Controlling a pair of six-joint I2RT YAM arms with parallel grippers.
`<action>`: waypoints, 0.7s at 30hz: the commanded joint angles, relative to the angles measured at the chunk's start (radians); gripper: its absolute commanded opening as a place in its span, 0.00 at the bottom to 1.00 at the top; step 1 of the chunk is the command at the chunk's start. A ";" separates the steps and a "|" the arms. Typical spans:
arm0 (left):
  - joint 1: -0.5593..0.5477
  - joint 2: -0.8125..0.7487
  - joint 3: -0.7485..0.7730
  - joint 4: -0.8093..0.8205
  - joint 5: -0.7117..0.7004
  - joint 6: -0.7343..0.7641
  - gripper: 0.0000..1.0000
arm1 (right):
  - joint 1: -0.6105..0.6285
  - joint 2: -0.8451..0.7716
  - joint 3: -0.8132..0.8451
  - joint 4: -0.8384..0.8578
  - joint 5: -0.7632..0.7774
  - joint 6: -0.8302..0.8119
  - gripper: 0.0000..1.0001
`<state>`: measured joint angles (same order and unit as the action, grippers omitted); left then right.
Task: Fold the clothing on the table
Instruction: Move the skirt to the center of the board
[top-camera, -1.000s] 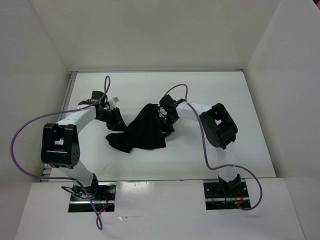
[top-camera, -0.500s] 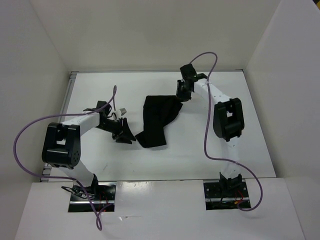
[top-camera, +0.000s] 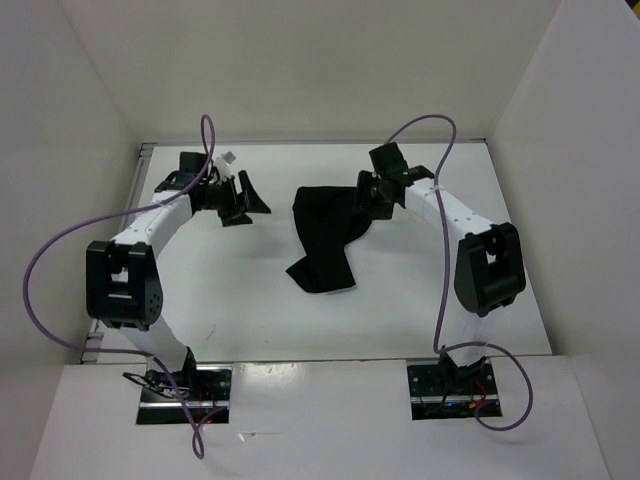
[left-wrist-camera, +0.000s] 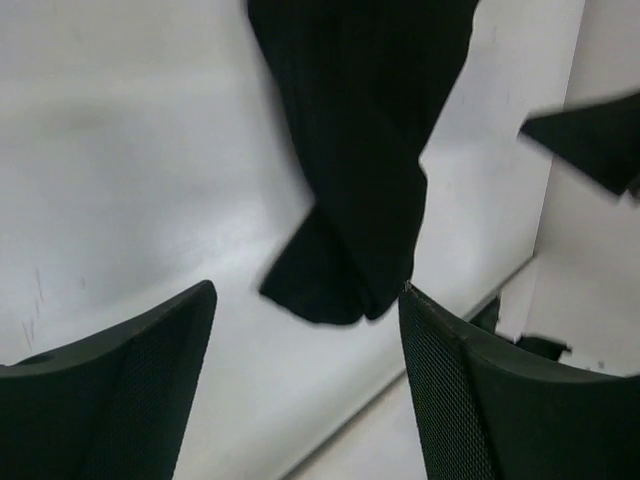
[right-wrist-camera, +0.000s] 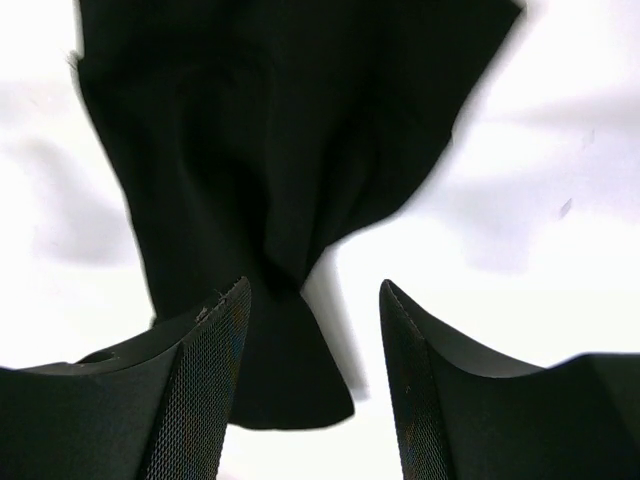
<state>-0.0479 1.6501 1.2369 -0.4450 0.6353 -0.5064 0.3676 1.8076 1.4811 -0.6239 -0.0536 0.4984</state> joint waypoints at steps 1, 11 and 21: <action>-0.029 0.124 0.073 0.173 -0.075 -0.076 0.79 | 0.043 -0.070 -0.071 0.036 0.041 0.068 0.60; -0.087 0.407 0.245 0.399 -0.164 -0.132 0.63 | 0.076 -0.099 -0.051 -0.023 0.032 0.078 0.60; -0.159 0.531 0.387 0.408 -0.218 -0.141 0.62 | 0.076 -0.157 -0.117 -0.094 0.080 0.098 0.61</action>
<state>-0.1894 2.1441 1.5677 -0.0864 0.4438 -0.6369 0.4400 1.6943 1.4048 -0.6788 -0.0021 0.5732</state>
